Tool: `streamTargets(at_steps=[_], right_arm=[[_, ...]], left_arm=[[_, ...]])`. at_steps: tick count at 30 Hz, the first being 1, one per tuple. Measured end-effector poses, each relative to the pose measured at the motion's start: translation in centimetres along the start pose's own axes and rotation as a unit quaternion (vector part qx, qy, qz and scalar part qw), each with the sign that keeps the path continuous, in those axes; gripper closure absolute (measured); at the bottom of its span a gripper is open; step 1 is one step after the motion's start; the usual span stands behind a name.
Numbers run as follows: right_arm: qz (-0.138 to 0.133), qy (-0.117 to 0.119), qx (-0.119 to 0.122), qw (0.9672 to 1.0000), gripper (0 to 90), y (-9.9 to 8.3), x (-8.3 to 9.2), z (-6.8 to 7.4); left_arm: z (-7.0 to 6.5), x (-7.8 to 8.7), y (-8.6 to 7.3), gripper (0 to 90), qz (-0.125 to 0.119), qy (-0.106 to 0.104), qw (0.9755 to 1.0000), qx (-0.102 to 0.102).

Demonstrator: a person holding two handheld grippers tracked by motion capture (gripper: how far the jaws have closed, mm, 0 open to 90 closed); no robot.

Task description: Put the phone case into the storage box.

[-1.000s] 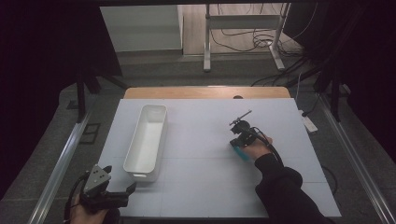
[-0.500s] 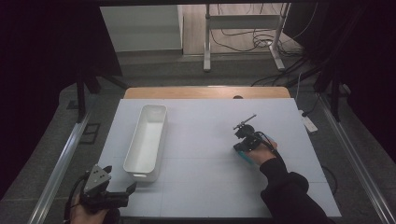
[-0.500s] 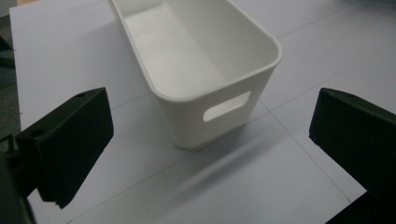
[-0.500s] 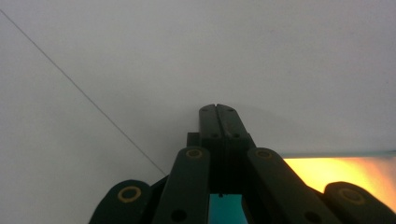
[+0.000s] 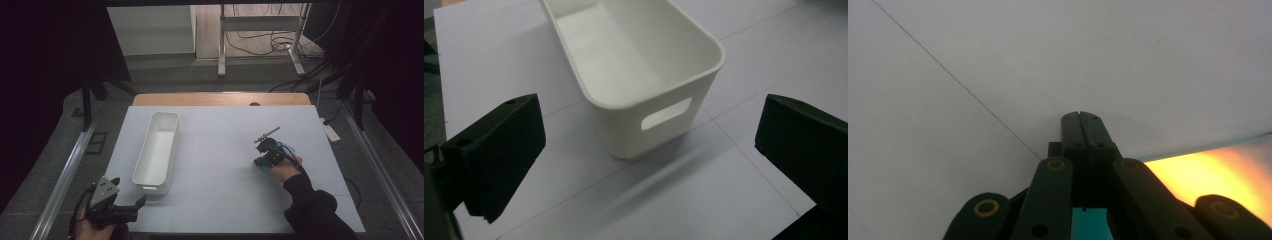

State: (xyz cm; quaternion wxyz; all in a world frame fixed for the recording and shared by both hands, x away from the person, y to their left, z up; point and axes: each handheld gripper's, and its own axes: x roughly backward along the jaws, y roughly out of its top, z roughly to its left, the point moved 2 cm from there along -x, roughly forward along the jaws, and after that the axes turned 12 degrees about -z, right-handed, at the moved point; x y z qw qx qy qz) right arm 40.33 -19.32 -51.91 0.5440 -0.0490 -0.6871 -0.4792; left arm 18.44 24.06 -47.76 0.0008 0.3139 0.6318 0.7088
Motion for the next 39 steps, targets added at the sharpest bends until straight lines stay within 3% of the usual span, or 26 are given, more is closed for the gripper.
streamTargets(at_steps=[20,39], right_arm=[[0.005,-0.002,-0.014,0.9999,89.0,-2.3,2.0,-0.5],[0.005,-0.014,-0.034,0.9993,89.0,-4.9,4.3,-2.1]], left_arm=[[-0.1,0.0,0.0,0.5,0.002,0.000,1.0000,-0.003],[-0.1,-0.1,0.1,0.7,0.003,-0.001,1.0000,-0.006]])
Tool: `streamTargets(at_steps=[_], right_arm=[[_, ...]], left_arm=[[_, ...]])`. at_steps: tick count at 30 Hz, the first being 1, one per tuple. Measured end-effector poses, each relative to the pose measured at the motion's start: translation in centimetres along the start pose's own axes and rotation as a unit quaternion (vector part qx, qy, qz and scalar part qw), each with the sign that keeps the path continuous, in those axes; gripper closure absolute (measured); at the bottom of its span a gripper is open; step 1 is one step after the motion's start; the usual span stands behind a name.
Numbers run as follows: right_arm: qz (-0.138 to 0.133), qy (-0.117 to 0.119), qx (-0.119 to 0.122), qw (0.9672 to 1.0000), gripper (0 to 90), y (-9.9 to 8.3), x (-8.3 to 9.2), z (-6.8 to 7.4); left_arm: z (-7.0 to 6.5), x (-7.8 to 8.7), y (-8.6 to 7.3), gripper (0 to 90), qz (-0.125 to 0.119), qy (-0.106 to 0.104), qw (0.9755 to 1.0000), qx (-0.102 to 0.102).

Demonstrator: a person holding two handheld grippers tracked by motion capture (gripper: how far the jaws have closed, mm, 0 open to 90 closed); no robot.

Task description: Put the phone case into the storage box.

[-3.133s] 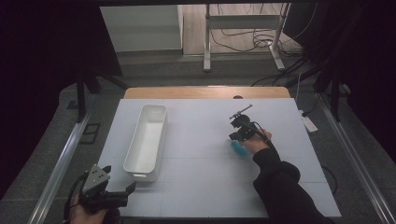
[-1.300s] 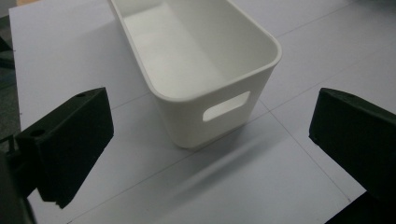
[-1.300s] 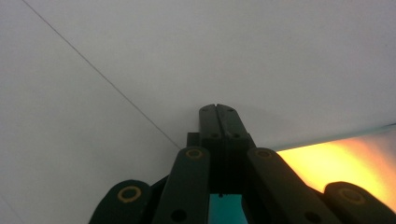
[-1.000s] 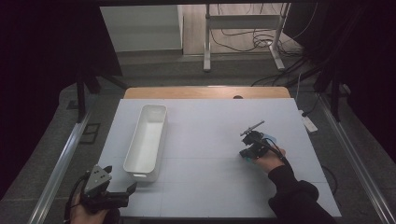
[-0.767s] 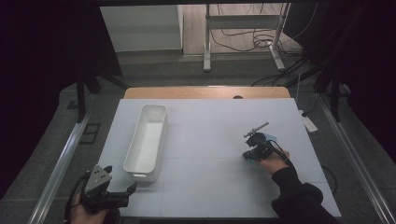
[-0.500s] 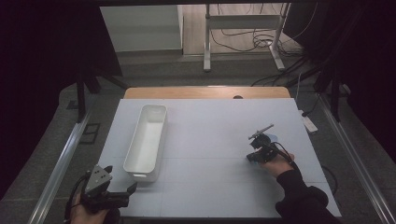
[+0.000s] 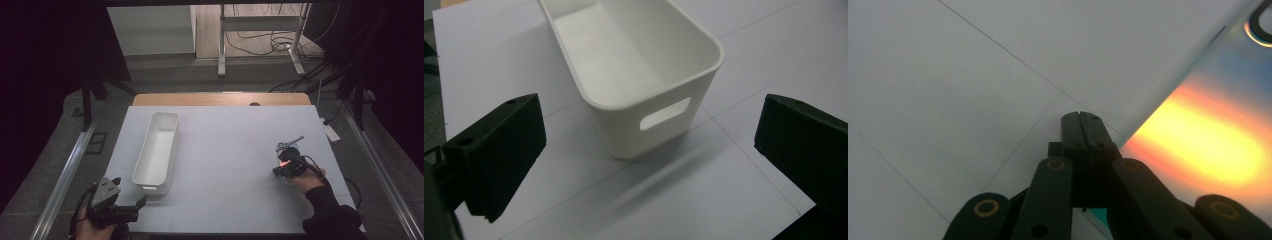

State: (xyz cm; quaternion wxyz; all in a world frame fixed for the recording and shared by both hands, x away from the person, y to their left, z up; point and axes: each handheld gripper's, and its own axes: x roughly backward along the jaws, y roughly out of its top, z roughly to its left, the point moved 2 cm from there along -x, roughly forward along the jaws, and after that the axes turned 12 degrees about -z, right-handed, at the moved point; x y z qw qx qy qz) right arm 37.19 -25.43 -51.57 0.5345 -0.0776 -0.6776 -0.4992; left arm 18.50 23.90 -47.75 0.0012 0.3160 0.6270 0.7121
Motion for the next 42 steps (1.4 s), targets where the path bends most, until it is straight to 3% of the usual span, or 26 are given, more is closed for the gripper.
streamTargets(at_steps=[29,42], right_arm=[[-0.009,-0.045,-0.043,0.9980,89.0,-2.3,2.4,-4.3],[-0.016,-0.046,-0.046,0.9978,88.9,-2.1,2.8,-4.3]], left_arm=[[-0.1,0.0,0.0,1.0,0.002,0.000,1.0000,-0.003],[-0.1,0.0,0.0,1.2,0.002,0.000,1.0000,-0.004]])
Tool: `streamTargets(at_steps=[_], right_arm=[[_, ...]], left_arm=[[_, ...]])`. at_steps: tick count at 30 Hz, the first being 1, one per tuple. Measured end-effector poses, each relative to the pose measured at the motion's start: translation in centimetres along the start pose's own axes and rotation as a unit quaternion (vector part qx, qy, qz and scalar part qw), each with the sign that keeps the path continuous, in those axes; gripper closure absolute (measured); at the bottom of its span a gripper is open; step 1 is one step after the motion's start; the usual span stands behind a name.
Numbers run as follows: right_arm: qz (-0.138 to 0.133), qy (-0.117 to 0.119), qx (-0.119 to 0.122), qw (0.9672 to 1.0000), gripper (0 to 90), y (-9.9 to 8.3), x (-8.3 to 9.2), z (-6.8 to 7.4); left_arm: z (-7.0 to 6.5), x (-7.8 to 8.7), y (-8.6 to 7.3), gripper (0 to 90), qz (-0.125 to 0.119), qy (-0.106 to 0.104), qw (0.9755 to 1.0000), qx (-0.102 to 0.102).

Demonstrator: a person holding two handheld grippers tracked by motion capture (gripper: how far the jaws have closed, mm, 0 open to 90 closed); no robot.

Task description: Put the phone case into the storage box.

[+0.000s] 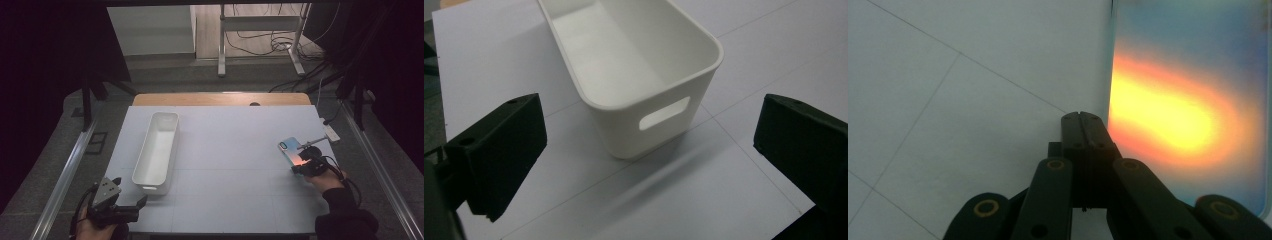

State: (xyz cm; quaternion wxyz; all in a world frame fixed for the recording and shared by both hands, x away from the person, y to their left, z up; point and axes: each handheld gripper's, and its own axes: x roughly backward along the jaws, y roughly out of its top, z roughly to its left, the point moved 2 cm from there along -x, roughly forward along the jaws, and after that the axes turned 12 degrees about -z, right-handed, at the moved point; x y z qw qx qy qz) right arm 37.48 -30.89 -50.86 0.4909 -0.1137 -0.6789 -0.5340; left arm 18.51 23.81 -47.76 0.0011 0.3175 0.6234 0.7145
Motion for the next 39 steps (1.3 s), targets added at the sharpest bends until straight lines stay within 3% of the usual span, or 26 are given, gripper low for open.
streamTargets(at_steps=[4,12,21,31,39], right_arm=[[-0.007,0.001,0.006,1.0000,88.8,0.4,0.3,0.2],[-0.014,-0.001,0.013,0.9998,80.3,1.3,0.8,0.1],[-0.014,-0.017,0.020,0.9995,54.2,2.0,0.8,-0.2],[-0.019,-0.046,0.006,0.9988,23.0,2.7,1.3,-1.7],[-0.017,-0.038,-0.008,0.9991,6.1,3.0,1.2,-3.0]], left_arm=[[0.0,0.0,0.0,1.3,0.000,0.000,1.0000,0.000],[0.0,-0.1,0.0,1.3,0.002,0.000,1.0000,0.000],[0.0,-0.1,0.0,1.4,0.002,0.001,1.0000,-0.001],[0.0,-0.1,0.0,1.4,0.003,0.001,1.0000,-0.001],[0.0,-0.1,0.0,1.4,0.003,0.001,1.0000,-0.001]])
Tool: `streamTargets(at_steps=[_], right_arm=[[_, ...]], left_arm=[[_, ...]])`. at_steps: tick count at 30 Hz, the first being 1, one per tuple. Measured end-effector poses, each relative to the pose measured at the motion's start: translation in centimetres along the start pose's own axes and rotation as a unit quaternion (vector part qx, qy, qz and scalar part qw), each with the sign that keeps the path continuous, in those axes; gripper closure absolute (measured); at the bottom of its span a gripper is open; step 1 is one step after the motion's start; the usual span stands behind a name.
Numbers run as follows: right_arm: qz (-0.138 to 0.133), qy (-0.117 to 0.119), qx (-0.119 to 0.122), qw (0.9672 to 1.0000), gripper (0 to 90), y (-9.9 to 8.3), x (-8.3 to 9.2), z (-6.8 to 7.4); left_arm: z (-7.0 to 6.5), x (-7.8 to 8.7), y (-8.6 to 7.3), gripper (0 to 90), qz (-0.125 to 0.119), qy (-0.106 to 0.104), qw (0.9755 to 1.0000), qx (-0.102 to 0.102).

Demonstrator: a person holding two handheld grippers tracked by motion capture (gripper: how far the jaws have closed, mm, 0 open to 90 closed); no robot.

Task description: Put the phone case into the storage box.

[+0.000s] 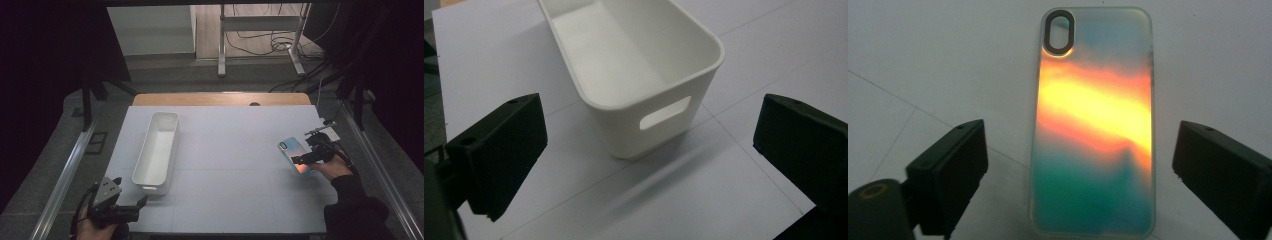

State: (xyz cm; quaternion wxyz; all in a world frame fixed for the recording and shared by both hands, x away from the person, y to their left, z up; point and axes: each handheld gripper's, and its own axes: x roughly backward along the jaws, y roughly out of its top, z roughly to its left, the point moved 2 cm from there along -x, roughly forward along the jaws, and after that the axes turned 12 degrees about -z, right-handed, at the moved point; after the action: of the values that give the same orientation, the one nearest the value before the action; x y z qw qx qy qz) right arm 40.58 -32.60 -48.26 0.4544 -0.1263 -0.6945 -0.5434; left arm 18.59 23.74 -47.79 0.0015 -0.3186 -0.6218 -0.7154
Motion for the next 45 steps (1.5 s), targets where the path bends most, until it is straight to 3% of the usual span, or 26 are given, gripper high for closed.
streamTargets(at_steps=[4,16,37,45], right_arm=[[0.002,-0.006,0.000,1.0000,0.0,0.1,-0.2,-0.4],[0.010,-0.009,0.013,0.9998,0.0,0.5,-0.5,-0.9],[0.046,-0.011,0.026,0.9985,0.0,-2.1,-3.6,-0.8],[0.047,-0.013,0.026,0.9985,0.0,-2.2,-3.7,-0.8]], left_arm=[[0.0,0.0,0.0,1.4,0.000,0.000,1.0000,0.000],[0.0,0.0,0.0,1.4,0.000,0.000,1.0000,0.001],[0.0,0.0,0.0,1.4,0.000,0.000,1.0000,0.001],[0.0,0.0,0.0,1.4,0.000,0.000,1.0000,0.000]])
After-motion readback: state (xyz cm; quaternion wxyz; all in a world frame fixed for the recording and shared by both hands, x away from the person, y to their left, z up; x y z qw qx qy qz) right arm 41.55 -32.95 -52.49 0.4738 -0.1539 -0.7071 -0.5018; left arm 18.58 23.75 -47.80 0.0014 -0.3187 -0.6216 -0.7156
